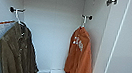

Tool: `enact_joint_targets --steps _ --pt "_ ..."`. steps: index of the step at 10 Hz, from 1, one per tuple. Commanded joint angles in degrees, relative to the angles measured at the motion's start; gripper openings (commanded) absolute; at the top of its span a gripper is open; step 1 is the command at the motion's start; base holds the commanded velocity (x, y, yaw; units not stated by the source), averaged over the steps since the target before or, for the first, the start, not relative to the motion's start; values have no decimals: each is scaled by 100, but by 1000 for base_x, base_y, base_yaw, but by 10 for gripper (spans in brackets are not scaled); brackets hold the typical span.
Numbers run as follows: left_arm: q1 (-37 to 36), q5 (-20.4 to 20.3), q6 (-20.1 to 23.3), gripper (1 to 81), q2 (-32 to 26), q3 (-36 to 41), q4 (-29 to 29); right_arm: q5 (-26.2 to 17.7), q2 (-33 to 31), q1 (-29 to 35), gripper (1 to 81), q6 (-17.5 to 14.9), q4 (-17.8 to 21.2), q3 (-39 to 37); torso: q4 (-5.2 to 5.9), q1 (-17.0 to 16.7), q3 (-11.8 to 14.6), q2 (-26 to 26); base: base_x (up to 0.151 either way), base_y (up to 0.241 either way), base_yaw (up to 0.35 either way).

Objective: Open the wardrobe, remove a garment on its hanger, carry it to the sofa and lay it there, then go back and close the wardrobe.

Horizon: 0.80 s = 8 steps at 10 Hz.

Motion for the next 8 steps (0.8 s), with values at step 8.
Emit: enact_joint_targets --steps 8 --pt "-3159 2023 -651 811 -502 1467 92 -165 99 314 811 -3 3 -93 0 5 -2 0 0 0 0"
